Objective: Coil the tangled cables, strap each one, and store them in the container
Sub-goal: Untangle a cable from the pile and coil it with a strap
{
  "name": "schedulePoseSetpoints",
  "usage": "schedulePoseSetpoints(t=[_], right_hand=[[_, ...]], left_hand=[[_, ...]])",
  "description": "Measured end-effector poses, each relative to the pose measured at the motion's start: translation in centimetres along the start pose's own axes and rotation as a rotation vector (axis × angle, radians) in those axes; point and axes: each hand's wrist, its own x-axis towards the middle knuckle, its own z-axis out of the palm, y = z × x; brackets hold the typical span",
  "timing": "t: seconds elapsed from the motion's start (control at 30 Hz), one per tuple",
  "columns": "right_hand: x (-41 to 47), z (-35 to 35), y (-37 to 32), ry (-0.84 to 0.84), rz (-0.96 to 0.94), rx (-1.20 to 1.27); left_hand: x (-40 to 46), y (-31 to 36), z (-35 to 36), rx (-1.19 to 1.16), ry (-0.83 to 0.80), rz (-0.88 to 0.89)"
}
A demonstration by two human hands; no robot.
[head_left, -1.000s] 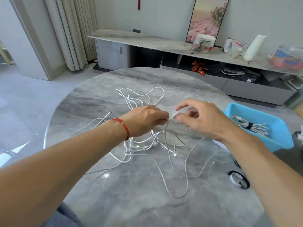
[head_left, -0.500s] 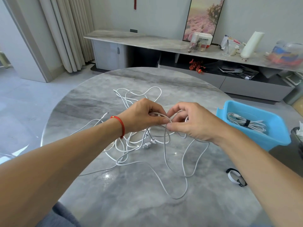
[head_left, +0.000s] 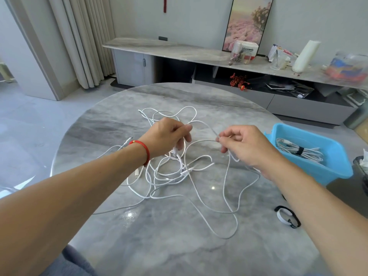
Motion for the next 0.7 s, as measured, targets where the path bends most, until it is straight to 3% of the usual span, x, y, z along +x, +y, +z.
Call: schedulePoseSetpoints(t=[0.13, 0.33, 0.57, 0.7], right_hand=[[-0.4, 1.1, -0.1, -0.085, -0.036, -0.094], [-0.6, 2.2, -0.9, -0.043, -0.109, -0.06], [-0.3, 2.3, -0.9, 0.086, -0.265, -0.223], [-0.4, 2.4, -0.8, 0.068, -0.266, -0.316]], left_hand=[[-0.7, 0.8, 1.0, -0.341, -0.131, -0.162], [-1.0, 1.8, 2.2, -0.805, -0.28, -0.323], [-1.2, 2.5, 3.1, -0.819, -0.347, -0.273], [-1.3, 2.5, 2.7, -0.81, -0.369, -0.317]])
